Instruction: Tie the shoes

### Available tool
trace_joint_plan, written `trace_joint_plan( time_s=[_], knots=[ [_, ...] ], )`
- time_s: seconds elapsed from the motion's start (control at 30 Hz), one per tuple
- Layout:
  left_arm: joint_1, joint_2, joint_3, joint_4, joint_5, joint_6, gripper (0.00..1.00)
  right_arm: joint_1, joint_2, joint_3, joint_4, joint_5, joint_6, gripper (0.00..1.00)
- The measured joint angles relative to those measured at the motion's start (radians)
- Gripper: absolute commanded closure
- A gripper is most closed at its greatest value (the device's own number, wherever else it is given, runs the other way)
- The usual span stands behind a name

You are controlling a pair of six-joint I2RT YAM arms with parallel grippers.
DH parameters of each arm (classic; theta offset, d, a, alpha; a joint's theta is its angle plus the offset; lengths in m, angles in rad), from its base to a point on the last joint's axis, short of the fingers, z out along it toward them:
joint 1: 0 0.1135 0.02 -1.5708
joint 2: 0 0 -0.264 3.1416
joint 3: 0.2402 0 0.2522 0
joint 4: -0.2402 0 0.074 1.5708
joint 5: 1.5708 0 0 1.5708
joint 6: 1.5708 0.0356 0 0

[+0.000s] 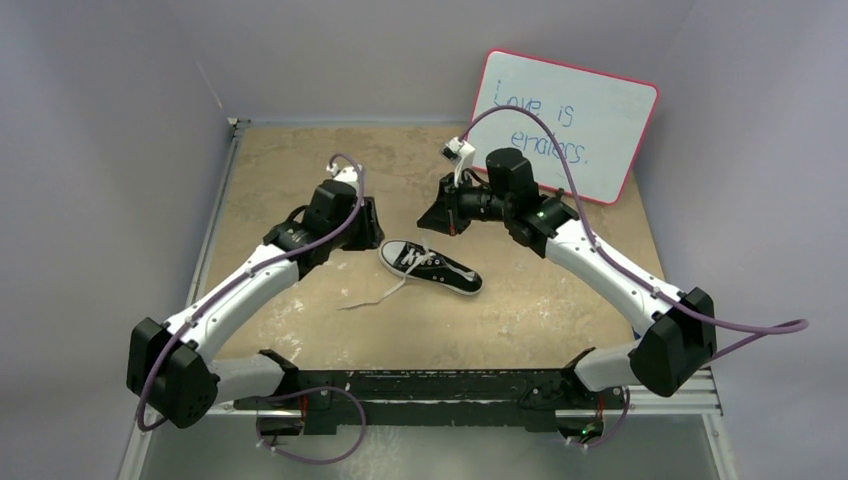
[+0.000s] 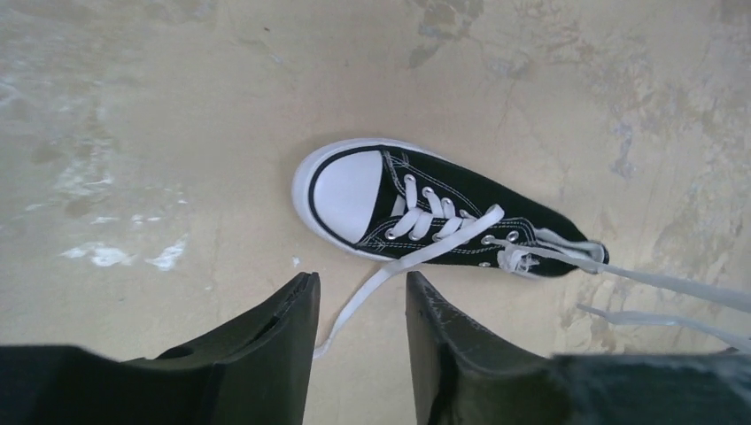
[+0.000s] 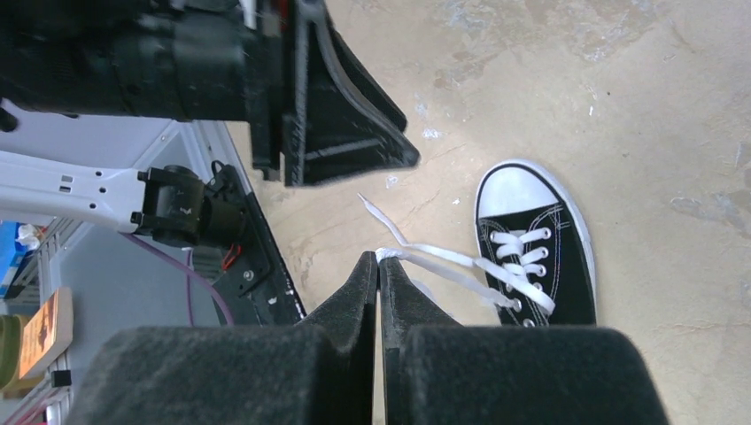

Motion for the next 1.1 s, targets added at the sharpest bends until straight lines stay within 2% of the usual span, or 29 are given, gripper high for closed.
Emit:
trace_joint_plan(
  time_s=[0.1,0.2,0.37,0.4,0.5,0.63,0.83,1.1],
  knots=[
    [0.01,0.055,-0.035,0.066,0.084,-0.03,0.32,0.0,0.017,0.008,0.0,0.0,0.0,1.0],
    [0.046,0.144,-0.055,0.121,0.183,-0.064,0.28,0.0,0.024,0.011,-0.001,0.0,-0.002,1.0],
    [0.17,0.355,-0.094,0.274,0.343,-0.169,0.24,-0.001,0.024,0.013,-0.011,-0.001,-0.013,1.0],
    [0.186,0.4,-0.095,0.302,0.357,-0.19,0.26,-0.001,0.024,0.014,-0.012,-0.001,-0.015,1.0],
    [0.187,0.513,-0.073,0.36,0.385,-0.225,0.4,-0.001,0.024,0.016,-0.019,-0.005,-0.024,1.0],
    [0.157,0.634,0.047,0.377,0.381,-0.217,0.56,-0.001,0.024,0.047,-0.053,-0.014,-0.042,1.0],
    [0.154,0.673,0.078,0.406,0.359,-0.2,0.66,-0.002,0.02,0.111,-0.067,-0.005,-0.049,1.0],
    [0.154,0.695,0.114,0.4,0.335,-0.148,0.71,-0.007,0.016,0.18,-0.046,0.002,-0.039,1.0]
  ],
)
